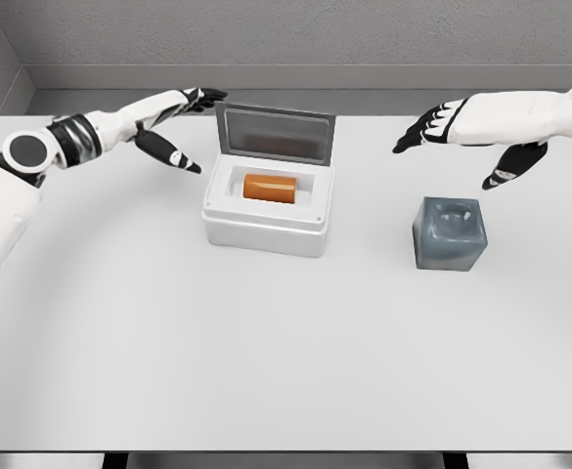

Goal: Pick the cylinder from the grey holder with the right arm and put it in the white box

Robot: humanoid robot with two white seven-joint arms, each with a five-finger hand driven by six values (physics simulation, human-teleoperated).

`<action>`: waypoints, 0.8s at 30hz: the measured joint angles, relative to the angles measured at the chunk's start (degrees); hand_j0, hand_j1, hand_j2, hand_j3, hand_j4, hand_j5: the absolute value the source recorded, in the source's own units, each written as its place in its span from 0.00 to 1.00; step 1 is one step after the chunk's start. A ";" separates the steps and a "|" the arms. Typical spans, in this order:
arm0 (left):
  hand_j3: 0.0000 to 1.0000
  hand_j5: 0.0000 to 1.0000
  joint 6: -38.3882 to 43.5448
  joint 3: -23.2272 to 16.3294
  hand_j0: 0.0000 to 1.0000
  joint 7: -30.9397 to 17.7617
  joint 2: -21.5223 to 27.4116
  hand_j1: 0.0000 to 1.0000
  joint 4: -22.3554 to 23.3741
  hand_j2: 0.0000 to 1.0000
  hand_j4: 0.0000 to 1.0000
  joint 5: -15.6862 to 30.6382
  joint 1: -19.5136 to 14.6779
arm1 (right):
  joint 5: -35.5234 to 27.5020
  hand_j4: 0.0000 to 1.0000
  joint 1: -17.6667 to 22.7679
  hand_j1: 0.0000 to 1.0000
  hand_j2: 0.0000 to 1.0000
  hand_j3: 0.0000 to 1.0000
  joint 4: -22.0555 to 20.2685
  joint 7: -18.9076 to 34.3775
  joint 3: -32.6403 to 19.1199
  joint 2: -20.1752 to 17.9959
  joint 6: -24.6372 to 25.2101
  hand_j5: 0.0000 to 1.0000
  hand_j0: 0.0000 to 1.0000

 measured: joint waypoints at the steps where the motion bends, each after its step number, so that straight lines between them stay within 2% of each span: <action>1: 1.00 1.00 -0.01 0.01 1.00 0.00 0.27 1.00 -0.60 1.00 1.00 0.13 0.09 | 0.00 1.00 0.00 1.00 1.00 1.00 0.01 0.00 0.00 0.00 0.00 1.00 1.00; 24: 1.00 1.00 -0.13 -0.80 1.00 0.00 5.41 1.00 -12.98 1.00 1.00 1.82 4.31 | 0.07 1.00 -0.09 1.00 1.00 1.00 0.48 0.00 1.13 0.30 0.00 1.00 1.00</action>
